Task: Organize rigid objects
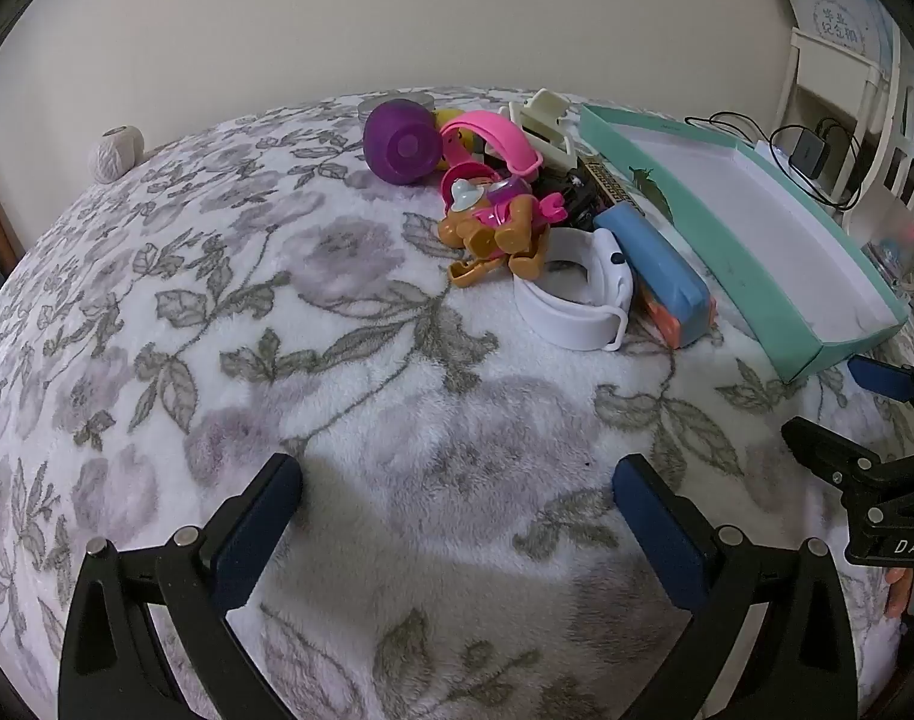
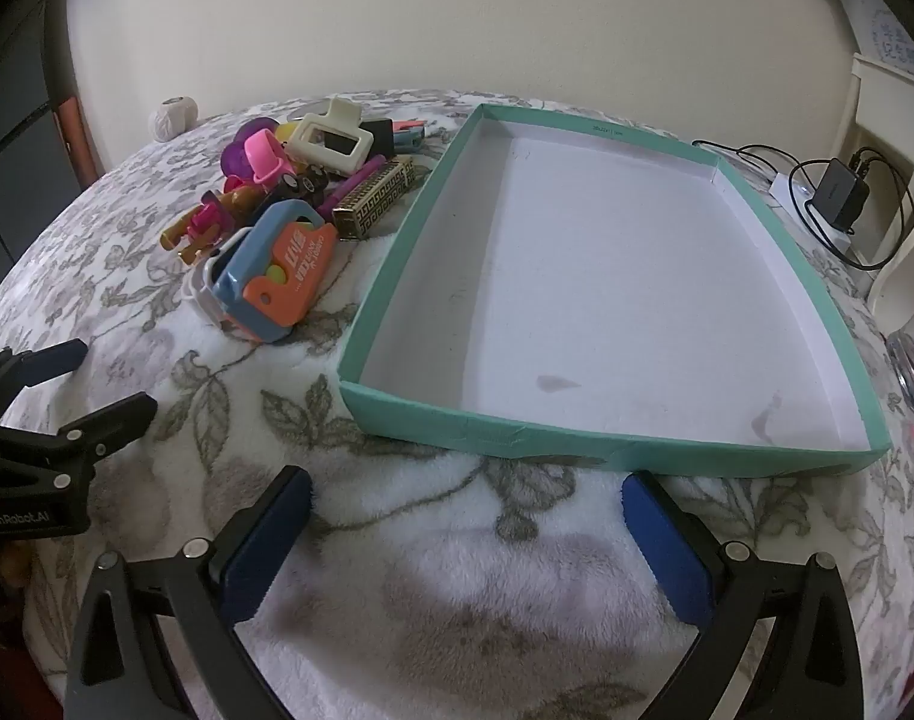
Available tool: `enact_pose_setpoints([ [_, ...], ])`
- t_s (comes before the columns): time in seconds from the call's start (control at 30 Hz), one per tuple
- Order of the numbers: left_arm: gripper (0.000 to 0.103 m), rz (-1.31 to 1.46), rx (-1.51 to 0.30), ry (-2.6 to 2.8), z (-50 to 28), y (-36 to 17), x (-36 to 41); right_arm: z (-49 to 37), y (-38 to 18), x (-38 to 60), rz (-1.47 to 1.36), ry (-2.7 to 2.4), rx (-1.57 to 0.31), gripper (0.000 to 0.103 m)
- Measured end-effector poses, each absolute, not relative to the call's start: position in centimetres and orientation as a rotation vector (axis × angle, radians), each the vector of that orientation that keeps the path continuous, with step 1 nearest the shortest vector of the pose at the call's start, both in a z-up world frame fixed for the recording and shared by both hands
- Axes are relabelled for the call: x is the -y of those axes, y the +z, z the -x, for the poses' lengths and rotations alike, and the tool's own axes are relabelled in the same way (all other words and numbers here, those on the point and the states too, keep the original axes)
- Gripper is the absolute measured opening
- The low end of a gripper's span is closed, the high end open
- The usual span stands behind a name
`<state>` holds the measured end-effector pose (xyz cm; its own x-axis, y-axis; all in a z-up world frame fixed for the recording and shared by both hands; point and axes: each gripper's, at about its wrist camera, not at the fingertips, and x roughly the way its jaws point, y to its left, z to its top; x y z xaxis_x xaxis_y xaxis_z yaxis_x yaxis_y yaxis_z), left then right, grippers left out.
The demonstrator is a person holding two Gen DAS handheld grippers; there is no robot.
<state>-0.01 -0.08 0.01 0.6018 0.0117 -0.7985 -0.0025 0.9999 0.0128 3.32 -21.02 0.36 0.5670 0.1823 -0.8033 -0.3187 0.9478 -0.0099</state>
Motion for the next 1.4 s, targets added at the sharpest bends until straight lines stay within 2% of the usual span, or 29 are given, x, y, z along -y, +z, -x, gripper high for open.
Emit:
enact_pose_setpoints([
  [1.4,0.103,0.0,-0.928,0.003,-0.01,0.0,0.04,-3.34,0.32,21.02,0.158,0.297,-0.923,0.103],
])
